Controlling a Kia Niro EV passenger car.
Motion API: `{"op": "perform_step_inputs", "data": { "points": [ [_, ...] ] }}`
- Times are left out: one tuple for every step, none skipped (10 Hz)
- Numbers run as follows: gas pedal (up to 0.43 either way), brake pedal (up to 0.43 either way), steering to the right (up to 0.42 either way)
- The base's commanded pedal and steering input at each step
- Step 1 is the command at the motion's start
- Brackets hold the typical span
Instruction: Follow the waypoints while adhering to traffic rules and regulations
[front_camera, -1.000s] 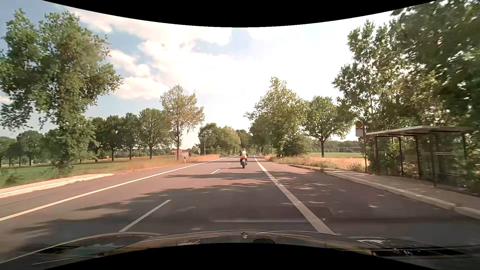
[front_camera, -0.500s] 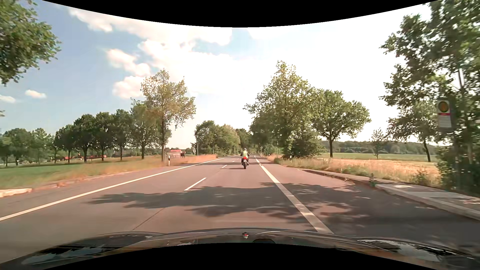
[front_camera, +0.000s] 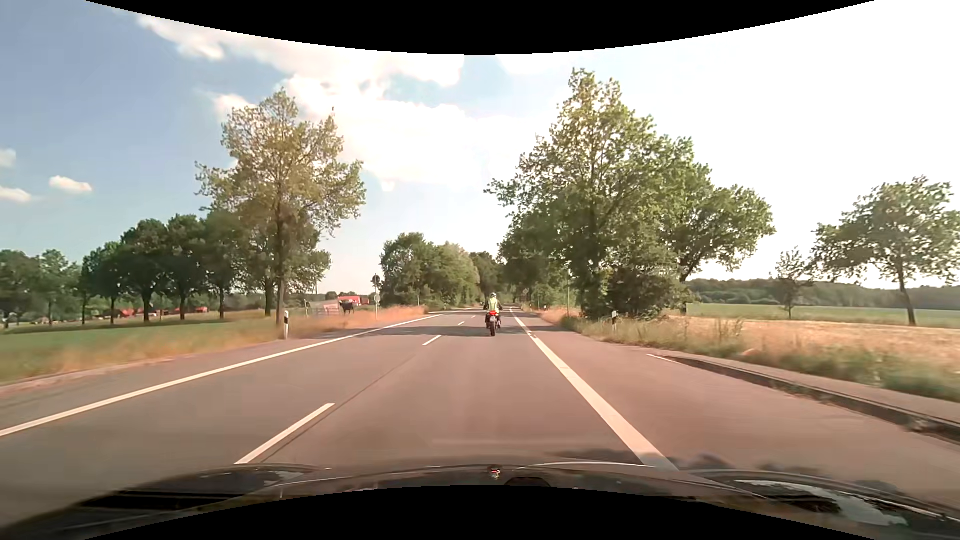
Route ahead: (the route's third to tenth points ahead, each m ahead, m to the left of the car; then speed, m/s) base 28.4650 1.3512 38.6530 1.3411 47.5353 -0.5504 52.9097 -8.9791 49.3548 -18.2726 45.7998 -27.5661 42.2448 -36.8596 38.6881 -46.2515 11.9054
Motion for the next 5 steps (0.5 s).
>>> {"op": "perform_step_inputs", "data": {
  "points": [
    [0.0,0.067,-0.003],
    [0.0,0.049,-0.003],
    [0.0,0.0,-0.003],
    [0.0,0.0,-0.002],
    [0.0,0.0,-0.003]
  ]
}}
